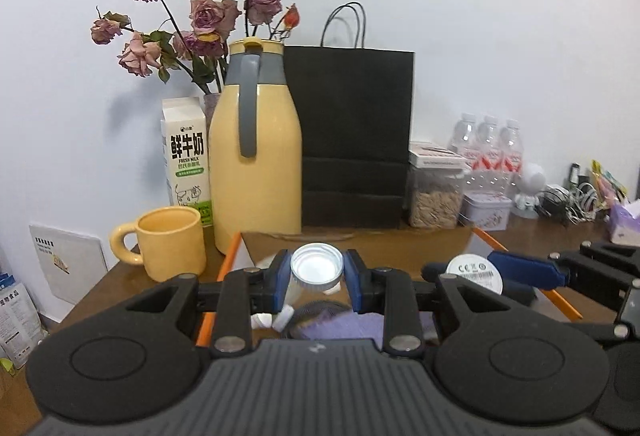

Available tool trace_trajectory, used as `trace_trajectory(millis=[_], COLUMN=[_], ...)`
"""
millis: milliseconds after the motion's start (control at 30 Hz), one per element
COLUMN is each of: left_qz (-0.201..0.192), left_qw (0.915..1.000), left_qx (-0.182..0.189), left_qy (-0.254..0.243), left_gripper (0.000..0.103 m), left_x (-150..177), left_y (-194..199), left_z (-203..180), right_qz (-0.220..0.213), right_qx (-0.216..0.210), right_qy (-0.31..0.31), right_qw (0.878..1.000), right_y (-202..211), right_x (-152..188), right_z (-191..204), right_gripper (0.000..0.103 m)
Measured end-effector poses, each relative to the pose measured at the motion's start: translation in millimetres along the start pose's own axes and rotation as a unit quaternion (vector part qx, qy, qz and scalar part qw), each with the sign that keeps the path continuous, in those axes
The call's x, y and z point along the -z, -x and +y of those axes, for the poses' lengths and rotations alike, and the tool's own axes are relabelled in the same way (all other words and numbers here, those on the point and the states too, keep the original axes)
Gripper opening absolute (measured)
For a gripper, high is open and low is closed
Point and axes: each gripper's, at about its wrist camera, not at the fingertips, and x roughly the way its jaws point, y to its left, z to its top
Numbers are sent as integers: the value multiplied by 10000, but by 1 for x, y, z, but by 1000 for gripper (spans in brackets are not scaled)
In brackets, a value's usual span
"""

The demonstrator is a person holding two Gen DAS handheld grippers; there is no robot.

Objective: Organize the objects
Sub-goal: 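Carry the tin and cap into the box and open both grippers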

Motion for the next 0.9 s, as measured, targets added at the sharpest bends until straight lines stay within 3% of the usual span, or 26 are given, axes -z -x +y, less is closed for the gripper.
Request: trace_trajectory(millis=[233,567,633,667,700,733,767,900], left_qz=[194,484,456,408,331,258,216,255], left_qw=[9998,9987,9988,9989,9992,9994,9994,9987], left_qx=[-60,-90,-137,-165,-182,-203,-243,-381], left_qy=[47,119,131,129,124,122,124,211], left_gripper=[30,32,54,75,92,99,103,103], left_x=[0,11,12,13,14,14,14,14], left_y=[-39,-70,-70,-69,-67,-65,-63,-60], left_z=[9,20,20,21,21,22,22,26], right_qz=[165,398,445,454,452,440,421,403], right_qx=[52,-19,-25,-8,12,31,52,75], right_qy=[-73,-366,-389,-391,-401,-421,-443,-468], right_qw=[9998,9985,9983,9982,9982,9981,9981,9981], right_y=[-41,-70,-72,-72,-70,-69,-67,-59], right_x=[-5,16,18,19,19,20,20,20], right_z=[-5,-20,-21,-21,-22,-22,-23,-24], right_gripper=[38,38,44,59,79,90,102,103])
